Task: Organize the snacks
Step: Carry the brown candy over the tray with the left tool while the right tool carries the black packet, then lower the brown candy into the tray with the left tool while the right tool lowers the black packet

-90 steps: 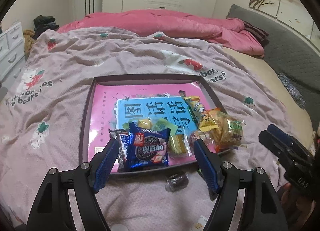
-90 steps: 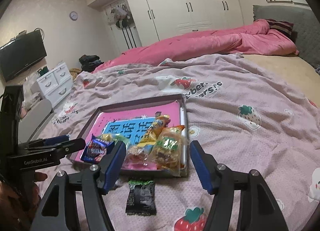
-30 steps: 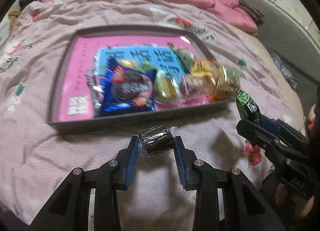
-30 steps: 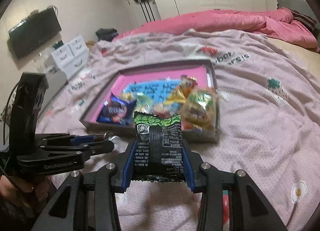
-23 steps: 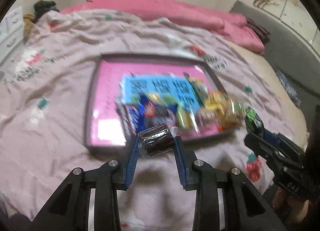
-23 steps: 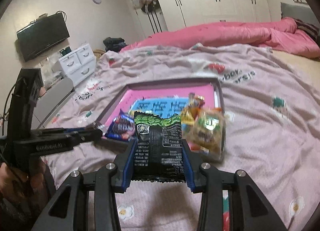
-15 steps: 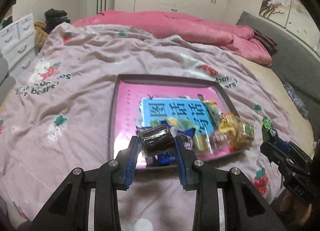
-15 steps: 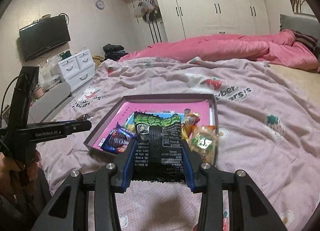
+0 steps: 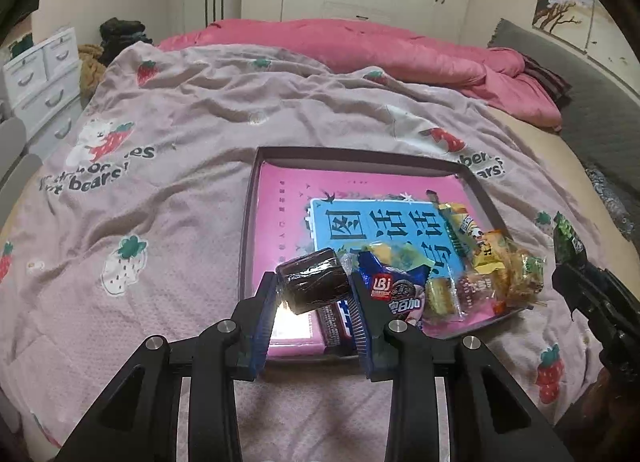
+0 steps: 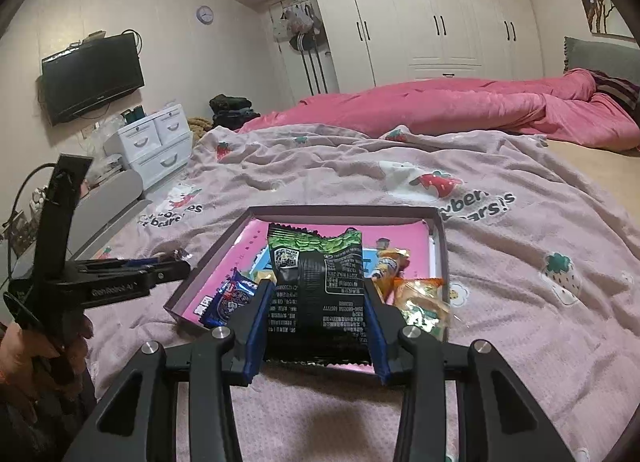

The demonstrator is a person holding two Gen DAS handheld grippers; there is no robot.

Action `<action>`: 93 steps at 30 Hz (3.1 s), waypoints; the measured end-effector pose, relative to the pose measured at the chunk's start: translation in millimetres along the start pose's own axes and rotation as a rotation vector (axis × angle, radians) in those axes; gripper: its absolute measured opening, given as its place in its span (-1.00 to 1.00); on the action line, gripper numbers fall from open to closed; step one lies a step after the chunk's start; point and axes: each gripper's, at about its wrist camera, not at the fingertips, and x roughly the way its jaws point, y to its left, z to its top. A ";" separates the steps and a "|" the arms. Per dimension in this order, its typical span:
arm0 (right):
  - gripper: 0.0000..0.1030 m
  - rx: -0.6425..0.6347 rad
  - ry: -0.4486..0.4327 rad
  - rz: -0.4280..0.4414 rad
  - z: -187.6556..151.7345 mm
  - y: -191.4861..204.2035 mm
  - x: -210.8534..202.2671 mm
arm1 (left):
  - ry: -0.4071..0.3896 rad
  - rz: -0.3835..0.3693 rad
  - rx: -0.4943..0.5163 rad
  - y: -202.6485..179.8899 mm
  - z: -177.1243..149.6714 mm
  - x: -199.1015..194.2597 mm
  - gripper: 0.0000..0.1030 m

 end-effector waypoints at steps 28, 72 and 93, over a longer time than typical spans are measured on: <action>-0.17 -0.004 0.139 -0.070 -12.1 -11.1 76.3 | 0.097 0.010 0.000 2.4 -8.8 52.7 -0.31; -0.17 0.018 0.094 -0.055 -7.4 -12.4 71.2 | 0.077 0.010 0.014 -0.6 -5.7 57.9 -0.30; -0.16 -0.052 0.126 -0.083 -16.4 -3.7 82.9 | 0.071 0.019 0.018 -2.9 -6.0 61.6 -0.30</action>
